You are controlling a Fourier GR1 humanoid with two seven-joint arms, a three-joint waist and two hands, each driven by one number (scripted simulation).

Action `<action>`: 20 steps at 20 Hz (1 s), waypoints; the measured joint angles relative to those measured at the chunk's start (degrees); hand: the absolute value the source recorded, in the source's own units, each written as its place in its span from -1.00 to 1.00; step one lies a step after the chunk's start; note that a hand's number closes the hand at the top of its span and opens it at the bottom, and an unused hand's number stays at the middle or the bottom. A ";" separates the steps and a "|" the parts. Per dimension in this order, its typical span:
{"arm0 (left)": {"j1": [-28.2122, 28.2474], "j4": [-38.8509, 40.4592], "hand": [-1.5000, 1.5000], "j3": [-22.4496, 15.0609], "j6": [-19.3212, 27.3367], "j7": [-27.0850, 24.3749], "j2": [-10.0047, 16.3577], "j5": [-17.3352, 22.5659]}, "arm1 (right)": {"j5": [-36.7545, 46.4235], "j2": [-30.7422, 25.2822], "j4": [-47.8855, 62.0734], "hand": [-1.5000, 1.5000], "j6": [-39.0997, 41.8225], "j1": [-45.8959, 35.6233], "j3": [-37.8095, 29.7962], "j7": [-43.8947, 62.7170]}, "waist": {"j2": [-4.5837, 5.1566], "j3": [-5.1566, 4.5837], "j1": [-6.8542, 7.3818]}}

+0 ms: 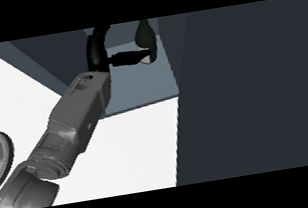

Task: Pick up the wine, place it into the cabinet and close the cabinet

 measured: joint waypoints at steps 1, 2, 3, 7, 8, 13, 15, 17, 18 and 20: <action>0.09 -0.25 -1.00 0.30 -1.37 -0.42 0.12 0.25 | -0.04 0.13 0.04 -1.00 -0.01 0.00 -0.06 0.10 | -0.02 0.00 0.23; 0.05 -0.63 1.00 0.77 -2.30 -0.91 -0.12 0.65 | -0.07 0.17 0.01 -1.00 -0.02 0.04 -0.16 0.14 | -0.08 -0.01 0.34; -0.22 -0.99 1.00 1.29 -3.47 -1.12 -0.03 1.11 | -0.09 0.15 0.00 -1.00 0.00 0.13 -0.15 0.14 | -0.13 -0.01 0.40; -0.92 -2.38 1.00 3.03 -7.57 -2.64 -0.56 2.59 | -0.16 -0.37 -0.14 -1.00 0.10 0.94 -0.26 0.11 | -0.53 0.01 0.92; -0.75 -2.67 1.00 3.44 -8.93 -3.15 -0.79 2.96 | -0.17 -0.46 -0.20 -1.00 0.14 1.19 -0.29 -0.16 | -0.62 0.02 1.00; -1.57 -3.63 -1.00 4.64 -13.74 -4.01 -2.15 3.86 | -0.23 -0.73 -0.43 -1.00 -0.24 1.65 -0.72 0.58 | -1.07 0.05 2.20; -2.15 -3.89 -1.00 4.85 -14.43 -3.88 -2.89 3.96 | -0.28 -1.03 -0.62 -1.00 -0.41 1.68 -1.62 0.89 | -1.28 0.07 2.69; -3.23 -4.05 -1.00 5.07 -15.03 -2.78 -3.28 4.06 | -0.36 -1.38 -0.73 -1.00 -0.31 1.68 -2.50 1.36 | -1.45 0.10 3.18; -3.02 -4.20 -1.00 5.06 -15.48 -2.80 -3.51 4.10 | -0.39 -1.49 -0.82 -1.00 -0.35 1.72 -2.86 1.45 | -1.56 0.11 3.38; -2.76 -4.60 -1.00 5.20 -16.22 -2.88 -3.84 4.14 | -0.41 -1.63 -0.92 -1.00 -0.42 2.16 -2.94 1.50 | -1.76 0.11 3.83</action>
